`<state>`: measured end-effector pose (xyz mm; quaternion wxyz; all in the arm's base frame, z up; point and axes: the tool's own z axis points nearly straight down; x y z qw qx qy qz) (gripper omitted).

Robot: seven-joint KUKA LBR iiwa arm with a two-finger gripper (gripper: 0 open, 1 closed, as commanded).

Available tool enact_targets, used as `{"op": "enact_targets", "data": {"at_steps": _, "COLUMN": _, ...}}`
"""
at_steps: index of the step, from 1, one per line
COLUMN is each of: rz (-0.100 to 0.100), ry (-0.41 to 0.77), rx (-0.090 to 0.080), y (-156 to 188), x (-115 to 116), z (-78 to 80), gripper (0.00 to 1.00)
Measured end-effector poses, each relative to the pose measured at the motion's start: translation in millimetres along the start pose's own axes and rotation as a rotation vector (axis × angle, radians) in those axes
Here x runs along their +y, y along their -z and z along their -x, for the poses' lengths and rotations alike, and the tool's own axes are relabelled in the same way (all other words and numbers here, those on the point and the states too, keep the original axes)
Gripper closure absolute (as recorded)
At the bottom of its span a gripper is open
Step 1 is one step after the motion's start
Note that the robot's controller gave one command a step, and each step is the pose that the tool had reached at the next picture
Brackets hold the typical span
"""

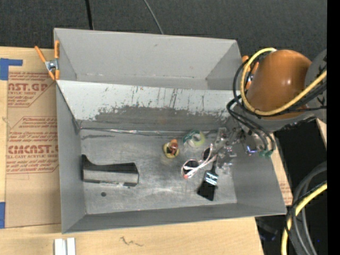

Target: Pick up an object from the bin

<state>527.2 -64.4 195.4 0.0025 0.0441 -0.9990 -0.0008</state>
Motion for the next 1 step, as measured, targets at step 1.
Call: {"op": "enact_targets", "data": {"at_steps": 1, "rz": -0.001, "ry": -0.028, "rx": -0.006, "y": 36.8, "x": 12.3, "z": -3.1, "gripper": 1.0}}
